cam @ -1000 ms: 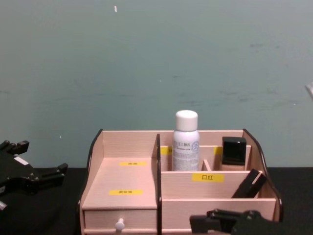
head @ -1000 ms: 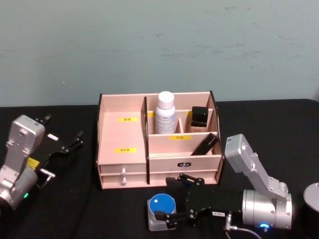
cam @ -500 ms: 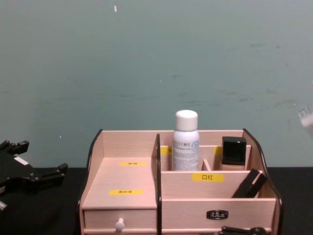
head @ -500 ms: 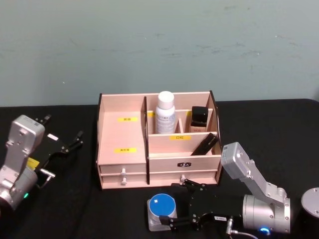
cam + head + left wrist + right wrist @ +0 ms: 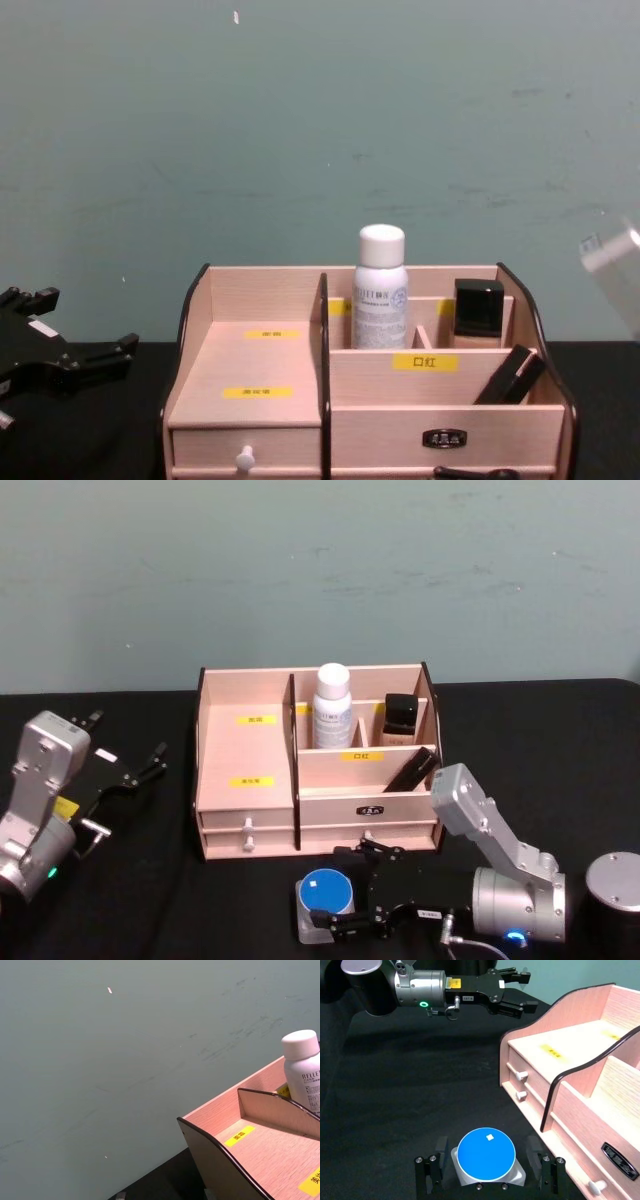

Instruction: Pick up the facial cleanser and watermelon frost from the table and place them into the tiered storage box.

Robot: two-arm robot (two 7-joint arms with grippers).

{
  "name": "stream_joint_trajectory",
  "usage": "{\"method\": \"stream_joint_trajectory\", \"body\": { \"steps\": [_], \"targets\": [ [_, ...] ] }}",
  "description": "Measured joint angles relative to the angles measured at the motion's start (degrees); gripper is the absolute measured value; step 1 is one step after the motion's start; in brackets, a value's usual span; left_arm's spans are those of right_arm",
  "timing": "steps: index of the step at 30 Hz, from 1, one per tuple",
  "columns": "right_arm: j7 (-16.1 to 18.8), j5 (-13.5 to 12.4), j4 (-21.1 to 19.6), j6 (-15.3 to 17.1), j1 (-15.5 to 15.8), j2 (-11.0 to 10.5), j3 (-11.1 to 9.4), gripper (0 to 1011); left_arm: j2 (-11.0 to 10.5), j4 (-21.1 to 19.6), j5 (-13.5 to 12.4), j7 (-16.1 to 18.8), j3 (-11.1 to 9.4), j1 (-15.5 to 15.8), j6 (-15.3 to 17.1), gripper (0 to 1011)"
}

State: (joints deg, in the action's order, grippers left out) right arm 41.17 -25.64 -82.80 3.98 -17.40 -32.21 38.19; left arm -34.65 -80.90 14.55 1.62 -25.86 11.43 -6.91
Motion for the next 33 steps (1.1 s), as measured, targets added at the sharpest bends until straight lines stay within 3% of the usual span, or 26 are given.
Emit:
{"method": "stream_joint_trajectory", "body": {
  "steps": [15,33],
  "targets": [
    [0.94,1.24,3.66,0.18,-2.27,2.48,1.61,1000,0.0,0.0,0.0,0.0,0.0,0.0,0.0,1010],
    [1.52,1.79,6.01,0.83,-3.4,3.91,2.61,1002,0.0,0.0,0.0,0.0,0.0,0.0,0.0,1010]
  ]
}}
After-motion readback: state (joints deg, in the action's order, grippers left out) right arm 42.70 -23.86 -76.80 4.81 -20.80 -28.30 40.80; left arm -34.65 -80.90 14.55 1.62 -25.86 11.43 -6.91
